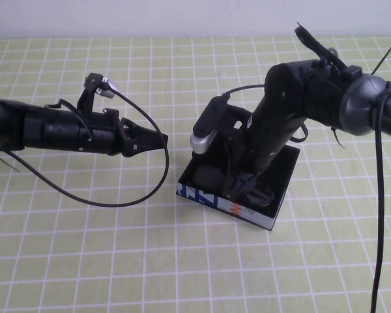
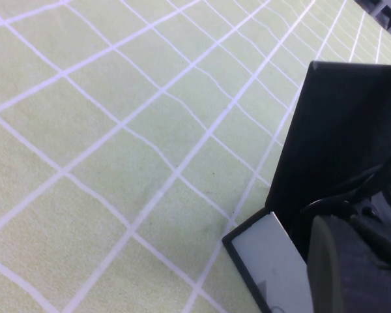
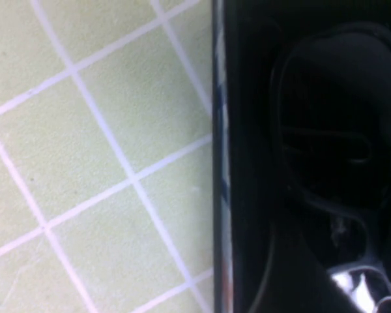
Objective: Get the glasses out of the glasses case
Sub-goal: Pick up the glasses from the glasses case
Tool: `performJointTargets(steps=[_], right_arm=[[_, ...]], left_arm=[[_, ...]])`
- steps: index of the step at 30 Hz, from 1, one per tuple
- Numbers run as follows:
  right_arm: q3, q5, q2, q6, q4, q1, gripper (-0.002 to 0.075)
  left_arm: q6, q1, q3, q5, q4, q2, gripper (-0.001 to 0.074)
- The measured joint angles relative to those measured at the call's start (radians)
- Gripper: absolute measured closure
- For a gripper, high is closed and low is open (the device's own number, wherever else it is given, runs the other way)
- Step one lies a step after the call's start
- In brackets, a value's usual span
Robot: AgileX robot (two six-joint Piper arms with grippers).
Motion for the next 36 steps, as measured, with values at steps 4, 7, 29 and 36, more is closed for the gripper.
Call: performJointTargets(steps=[4,7,29,36], right_arm=[[0.0,-0.004,0.0,0.0,-0.001,0.0,0.0433],[0.0,0.006,0.0,0.0,0.001,0.0,0.0433],[-0.068,0.069,0.009,0.023,-0.051,0.021,0.0433],[-0.068,0.057,0.049,0.023,-0.076,0.021,0.0433]], left_arm=[[0.0,0.0,0.0,0.0,0.0,0.0,0.0739],[0.0,0.0,0.0,0.002,0.0,0.0,0.0739],[0.0,0.0,0.0,0.002,0.009,0.0,0.0739],[0.0,0.0,0.0,0.002,0.022,0.0,0.0739]])
